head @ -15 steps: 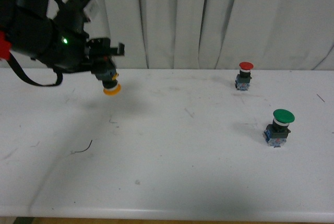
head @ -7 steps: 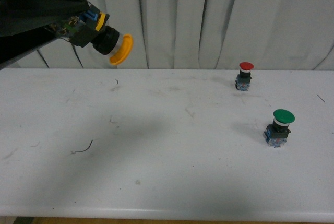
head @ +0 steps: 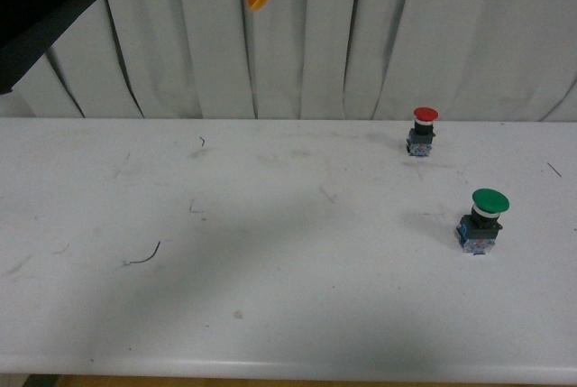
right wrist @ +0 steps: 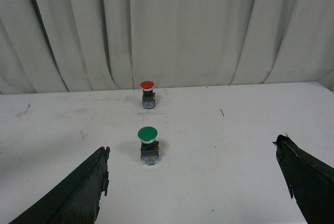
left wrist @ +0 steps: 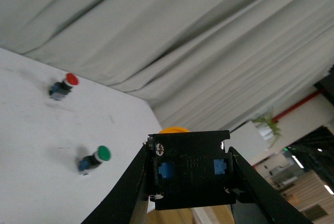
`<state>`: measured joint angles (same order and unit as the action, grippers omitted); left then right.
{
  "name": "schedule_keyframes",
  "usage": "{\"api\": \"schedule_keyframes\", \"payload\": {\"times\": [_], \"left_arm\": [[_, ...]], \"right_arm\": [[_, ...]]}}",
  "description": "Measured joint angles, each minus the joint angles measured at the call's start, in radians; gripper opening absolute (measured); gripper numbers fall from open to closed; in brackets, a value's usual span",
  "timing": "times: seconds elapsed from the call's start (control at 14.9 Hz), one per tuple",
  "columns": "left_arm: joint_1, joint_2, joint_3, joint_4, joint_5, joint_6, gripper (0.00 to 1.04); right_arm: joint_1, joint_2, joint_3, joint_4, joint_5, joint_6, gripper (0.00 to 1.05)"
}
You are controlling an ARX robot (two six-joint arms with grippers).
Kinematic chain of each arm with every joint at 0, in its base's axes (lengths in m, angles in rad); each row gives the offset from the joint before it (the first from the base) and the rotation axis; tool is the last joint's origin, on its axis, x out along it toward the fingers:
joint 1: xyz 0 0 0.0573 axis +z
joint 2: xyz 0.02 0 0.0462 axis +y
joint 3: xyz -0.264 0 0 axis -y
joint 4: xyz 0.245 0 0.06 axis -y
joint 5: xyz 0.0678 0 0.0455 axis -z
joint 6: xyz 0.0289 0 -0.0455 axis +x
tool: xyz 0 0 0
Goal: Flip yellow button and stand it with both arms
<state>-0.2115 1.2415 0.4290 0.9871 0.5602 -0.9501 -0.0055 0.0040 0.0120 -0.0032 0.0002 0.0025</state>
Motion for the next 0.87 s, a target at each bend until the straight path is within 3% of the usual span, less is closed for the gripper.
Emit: {"api": "schedule_keyframes", "payload": {"times": [0.2,0.87], "left_arm": [[-0.047,0.036,-0.011,0.098,0.009,-0.073,0.36],[-0.029,0.135,-0.018,0.137,0.003,-0.099,0.36]], "right_arm": [[0.000,0.000,0.000,0.000,0.000,0.000,0.98],[0.000,0.000,0.000,0.000,0.000,0.000,0.98]]}}
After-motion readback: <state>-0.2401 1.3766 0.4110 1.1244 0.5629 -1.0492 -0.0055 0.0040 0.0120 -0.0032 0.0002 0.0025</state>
